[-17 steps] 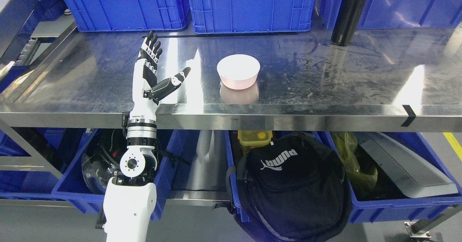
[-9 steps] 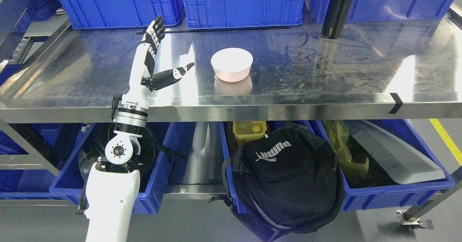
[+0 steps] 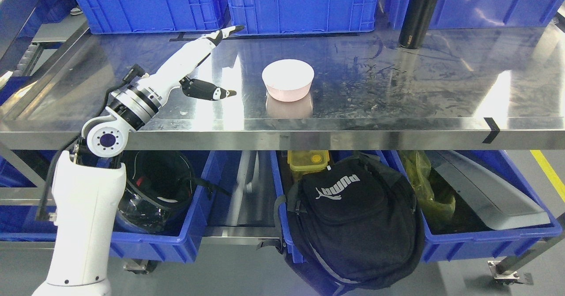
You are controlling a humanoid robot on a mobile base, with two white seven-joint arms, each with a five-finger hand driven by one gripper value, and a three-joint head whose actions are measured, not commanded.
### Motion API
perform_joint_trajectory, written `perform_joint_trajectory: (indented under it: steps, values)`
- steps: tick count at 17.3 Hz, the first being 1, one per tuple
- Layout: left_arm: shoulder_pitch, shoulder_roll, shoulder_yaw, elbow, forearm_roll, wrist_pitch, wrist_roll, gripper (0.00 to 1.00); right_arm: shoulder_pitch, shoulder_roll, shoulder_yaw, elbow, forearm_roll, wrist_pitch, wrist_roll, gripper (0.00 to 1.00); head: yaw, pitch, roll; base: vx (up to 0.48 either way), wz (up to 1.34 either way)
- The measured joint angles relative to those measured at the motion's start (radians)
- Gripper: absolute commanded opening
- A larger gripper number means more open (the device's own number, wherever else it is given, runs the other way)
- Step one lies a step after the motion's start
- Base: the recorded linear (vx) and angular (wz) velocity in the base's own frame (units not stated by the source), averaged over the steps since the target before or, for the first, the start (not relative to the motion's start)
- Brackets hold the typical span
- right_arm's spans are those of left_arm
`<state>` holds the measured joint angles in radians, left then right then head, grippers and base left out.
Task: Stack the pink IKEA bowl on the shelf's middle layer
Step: 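Reach the left hand toward the pink bowl on the steel shelf, then close the left hand on the pink bowl's rim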
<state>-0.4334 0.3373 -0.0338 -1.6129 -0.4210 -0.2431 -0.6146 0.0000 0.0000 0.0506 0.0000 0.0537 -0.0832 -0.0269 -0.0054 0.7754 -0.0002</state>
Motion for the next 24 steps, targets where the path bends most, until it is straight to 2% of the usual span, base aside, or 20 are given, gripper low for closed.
perform_joint_trajectory:
  steps: [6, 11, 14, 17, 24]
  values:
    - [-0.052, -0.012, -0.092, 0.007, -0.181, 0.006, -0.071, 0.99, 0.000, 0.000, 0.000, 0.000, 0.000, 0.000, 0.000, 1.00, 0.0000, 0.000, 0.000, 0.007, 0.01]
    - [-0.102, -0.026, -0.169, 0.019, -0.353, 0.023, -0.148, 0.95, 0.000, 0.000, 0.000, 0.000, 0.000, 0.000, 0.000, 1.00, 0.0000, 0.000, 0.000, -0.002, -0.01]
    - [-0.141, -0.051, -0.199, 0.040, -0.405, 0.023, -0.198, 0.93, 0.000, 0.000, 0.000, 0.000, 0.000, 0.000, 0.000, 1.00, 0.0000, 0.000, 0.000, 0.000, 0.00]
    - [-0.174, -0.096, -0.221, 0.077, -0.436, 0.025, -0.216, 0.85, 0.000, 0.000, 0.000, 0.000, 0.000, 0.000, 0.000, 1.00, 0.0000, 0.000, 0.000, 0.000, 0.00]
    - [-0.250, -0.187, -0.253, 0.186, -0.484, 0.021, -0.225, 0.82, 0.000, 0.000, 0.000, 0.000, 0.000, 0.000, 0.000, 1.00, 0.0000, 0.000, 0.000, 0.000, 0.00]
